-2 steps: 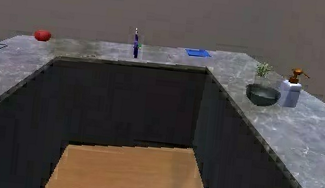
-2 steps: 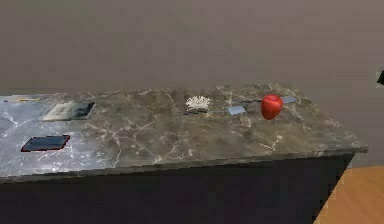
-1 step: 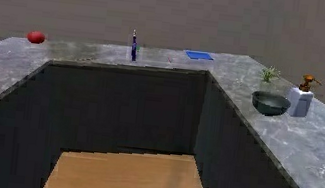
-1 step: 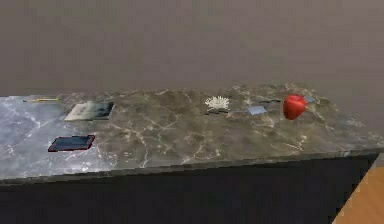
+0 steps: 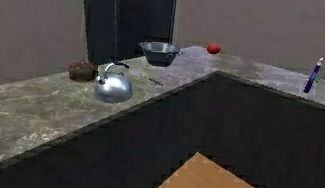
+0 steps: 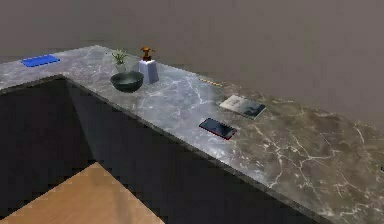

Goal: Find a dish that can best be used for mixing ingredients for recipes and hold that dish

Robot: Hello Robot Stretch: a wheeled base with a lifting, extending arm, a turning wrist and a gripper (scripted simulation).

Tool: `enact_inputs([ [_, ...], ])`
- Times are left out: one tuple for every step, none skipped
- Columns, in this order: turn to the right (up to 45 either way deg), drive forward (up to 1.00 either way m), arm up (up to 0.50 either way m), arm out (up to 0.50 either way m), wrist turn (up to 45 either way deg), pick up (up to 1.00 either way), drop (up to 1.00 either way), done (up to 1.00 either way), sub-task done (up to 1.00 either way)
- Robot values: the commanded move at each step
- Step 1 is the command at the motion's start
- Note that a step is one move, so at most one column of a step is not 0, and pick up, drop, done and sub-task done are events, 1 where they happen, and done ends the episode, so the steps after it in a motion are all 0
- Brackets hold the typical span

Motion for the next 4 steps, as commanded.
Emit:
enact_inputs([
  [-15.0,0.00,0.00,0.00,0.0,0.00,0.00,0.00,0.00],
  [45.0,0.00,0.00,0.00,0.0,0.00,0.00,0.00,0.00],
  [24.0,0.00,0.00,0.00,0.0,0.00,0.00,0.00,0.00],
  [0.0,0.70,0.00,0.00,0.0,0.00,0.00,0.00,0.00],
])
